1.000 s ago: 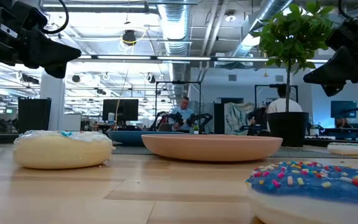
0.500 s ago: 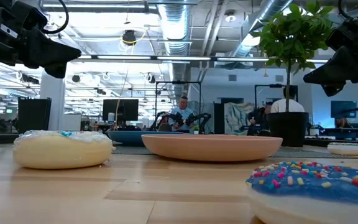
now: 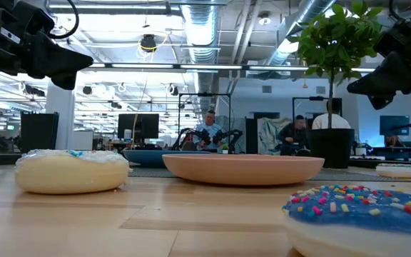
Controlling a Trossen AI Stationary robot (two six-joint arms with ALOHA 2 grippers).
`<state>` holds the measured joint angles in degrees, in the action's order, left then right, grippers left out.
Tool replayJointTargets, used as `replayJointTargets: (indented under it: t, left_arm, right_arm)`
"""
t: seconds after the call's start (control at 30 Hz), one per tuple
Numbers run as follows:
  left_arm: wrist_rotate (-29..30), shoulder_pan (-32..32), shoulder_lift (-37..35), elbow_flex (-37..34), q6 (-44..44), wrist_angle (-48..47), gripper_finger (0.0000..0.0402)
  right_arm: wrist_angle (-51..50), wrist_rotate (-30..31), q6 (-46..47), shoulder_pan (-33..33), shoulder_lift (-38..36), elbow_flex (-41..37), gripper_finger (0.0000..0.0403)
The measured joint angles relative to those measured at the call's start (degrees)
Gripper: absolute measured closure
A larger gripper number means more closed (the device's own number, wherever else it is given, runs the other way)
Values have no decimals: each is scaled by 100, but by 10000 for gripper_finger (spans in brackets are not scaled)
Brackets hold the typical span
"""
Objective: Pick & Place donuts
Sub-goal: Put the small blue donut on the pink plate
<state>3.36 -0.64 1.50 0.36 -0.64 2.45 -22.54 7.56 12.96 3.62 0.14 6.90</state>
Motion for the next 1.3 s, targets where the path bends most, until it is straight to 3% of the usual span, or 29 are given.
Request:
replayJointTargets:
  t: [0.33, 0.6, 0.9, 1.13, 1.3]
  left_arm:
    - [1, -2, 0, 0, 1, -1, 401]
    - [0, -1, 0, 0, 1, 1, 401]
    - [0, 0, 0, 0, 0, 0, 401]
    - [1, 0, 0, 0, 1, 1, 401]
    - [0, 0, 0, 0, 0, 1, 401]
  right_arm:
    - [1340, 229, -1042, 0, 153, 43, 403]
    - [1210, 978, -1116, 0, 1271, 1080, 403]
    - [-250, 2066, -697, 0, 2785, 3326, 403]
    - [-1791, 2091, -282, 0, 3745, 4568, 398]
    - [-3118, 1957, 425, 0, 4561, 5062, 360]
